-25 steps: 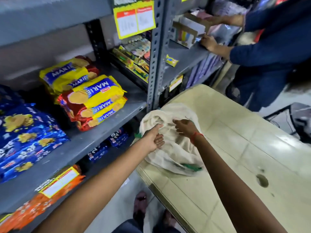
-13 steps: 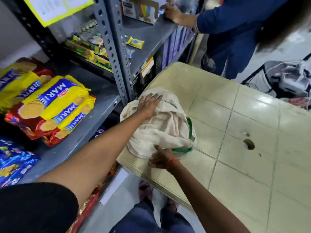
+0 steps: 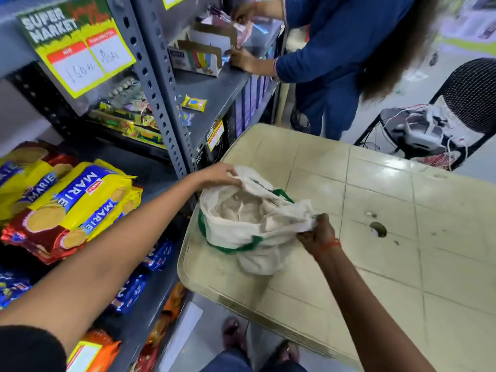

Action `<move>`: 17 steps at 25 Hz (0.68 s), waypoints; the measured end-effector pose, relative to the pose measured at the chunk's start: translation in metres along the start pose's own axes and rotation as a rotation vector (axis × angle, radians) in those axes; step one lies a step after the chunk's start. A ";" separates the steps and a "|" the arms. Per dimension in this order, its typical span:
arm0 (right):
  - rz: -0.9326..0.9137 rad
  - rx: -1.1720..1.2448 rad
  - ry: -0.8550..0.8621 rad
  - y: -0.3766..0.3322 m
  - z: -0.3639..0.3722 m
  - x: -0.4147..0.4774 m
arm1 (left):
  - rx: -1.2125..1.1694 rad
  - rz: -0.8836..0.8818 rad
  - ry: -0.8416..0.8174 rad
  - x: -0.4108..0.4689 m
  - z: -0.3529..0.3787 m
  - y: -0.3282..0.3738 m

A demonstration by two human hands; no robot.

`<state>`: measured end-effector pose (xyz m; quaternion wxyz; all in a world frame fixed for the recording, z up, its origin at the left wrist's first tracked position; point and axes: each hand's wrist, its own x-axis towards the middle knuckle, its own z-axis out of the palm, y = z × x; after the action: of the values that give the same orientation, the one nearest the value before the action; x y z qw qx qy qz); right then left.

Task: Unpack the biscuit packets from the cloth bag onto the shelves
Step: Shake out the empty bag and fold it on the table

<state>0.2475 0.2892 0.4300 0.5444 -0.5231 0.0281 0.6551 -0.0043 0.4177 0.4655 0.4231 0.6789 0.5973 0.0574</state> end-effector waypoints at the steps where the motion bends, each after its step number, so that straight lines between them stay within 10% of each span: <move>1: 0.003 -0.023 -0.050 -0.020 0.003 -0.008 | -0.075 -0.027 -0.126 -0.009 -0.002 0.008; 5: -0.174 -0.754 -0.111 -0.075 -0.002 -0.041 | -0.110 -0.111 -0.085 -0.033 0.011 0.034; 10: -0.527 -1.342 0.042 -0.144 -0.012 -0.068 | -0.843 -0.166 0.236 -0.041 -0.008 0.090; 17: -0.948 -1.790 0.485 -0.273 0.005 -0.095 | 0.560 -0.161 0.485 -0.080 -0.109 0.162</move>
<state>0.4338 0.3381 0.6458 0.1387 -0.8109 -0.5676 0.0328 0.0330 0.4158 0.6733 0.0706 0.6858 0.7241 0.0177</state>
